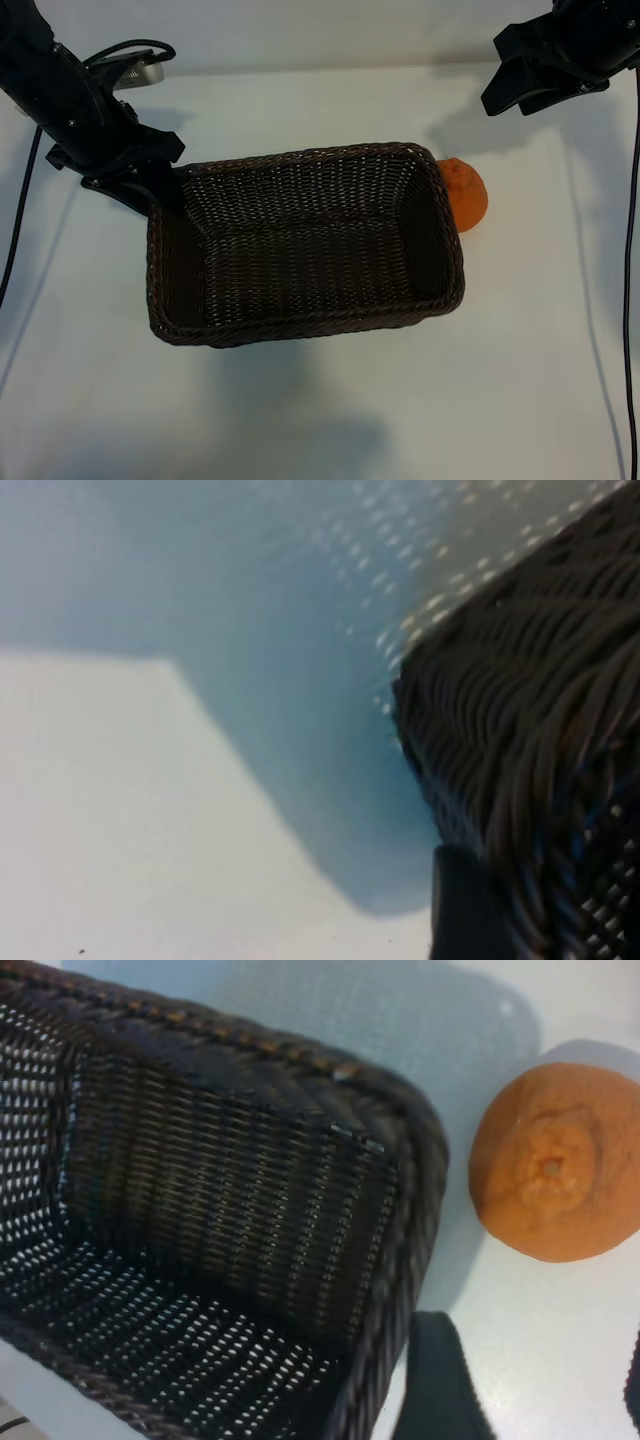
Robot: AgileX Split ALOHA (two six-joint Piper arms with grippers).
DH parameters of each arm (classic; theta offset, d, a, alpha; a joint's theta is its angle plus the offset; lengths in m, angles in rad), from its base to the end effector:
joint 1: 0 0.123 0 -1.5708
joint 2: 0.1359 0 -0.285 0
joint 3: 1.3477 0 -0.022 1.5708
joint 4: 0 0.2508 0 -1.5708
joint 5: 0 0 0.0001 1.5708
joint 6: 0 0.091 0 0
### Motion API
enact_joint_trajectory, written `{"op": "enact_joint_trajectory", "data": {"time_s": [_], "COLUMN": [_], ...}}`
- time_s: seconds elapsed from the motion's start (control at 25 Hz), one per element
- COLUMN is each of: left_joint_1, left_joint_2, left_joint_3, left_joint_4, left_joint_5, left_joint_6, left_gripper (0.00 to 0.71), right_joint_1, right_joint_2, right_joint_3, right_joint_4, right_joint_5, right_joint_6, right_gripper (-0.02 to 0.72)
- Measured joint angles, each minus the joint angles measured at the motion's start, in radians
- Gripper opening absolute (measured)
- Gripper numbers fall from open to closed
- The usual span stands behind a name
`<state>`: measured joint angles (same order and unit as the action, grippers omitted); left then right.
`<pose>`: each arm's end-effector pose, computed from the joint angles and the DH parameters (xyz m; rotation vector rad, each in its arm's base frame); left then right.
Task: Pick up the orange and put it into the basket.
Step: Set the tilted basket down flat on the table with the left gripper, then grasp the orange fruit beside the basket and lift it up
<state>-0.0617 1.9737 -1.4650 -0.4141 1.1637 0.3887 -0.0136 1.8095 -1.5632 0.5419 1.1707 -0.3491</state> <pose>0.3828 -0.0574 0.2005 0.4267 3.0096 -0.5782 0.3795 0.0381 0.2937 -0.2482 2.7292 0.6631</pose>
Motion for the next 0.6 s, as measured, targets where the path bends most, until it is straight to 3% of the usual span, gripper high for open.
{"op": "enact_joint_trajectory", "data": {"time_s": [0.6], "left_joint_1": [0.000], "left_joint_2": [0.000], "left_joint_3": [0.000], "left_joint_4": [-0.001], "left_joint_5": [-0.030], "left_joint_6": [-0.010], "left_gripper": [0.440], "right_joint_1": [0.000], "right_joint_2": [0.000], "right_joint_3": [0.000], "right_joint_4": [0.000], "right_joint_5": [0.000], "right_joint_6": [0.000], "right_gripper": [0.444]}}
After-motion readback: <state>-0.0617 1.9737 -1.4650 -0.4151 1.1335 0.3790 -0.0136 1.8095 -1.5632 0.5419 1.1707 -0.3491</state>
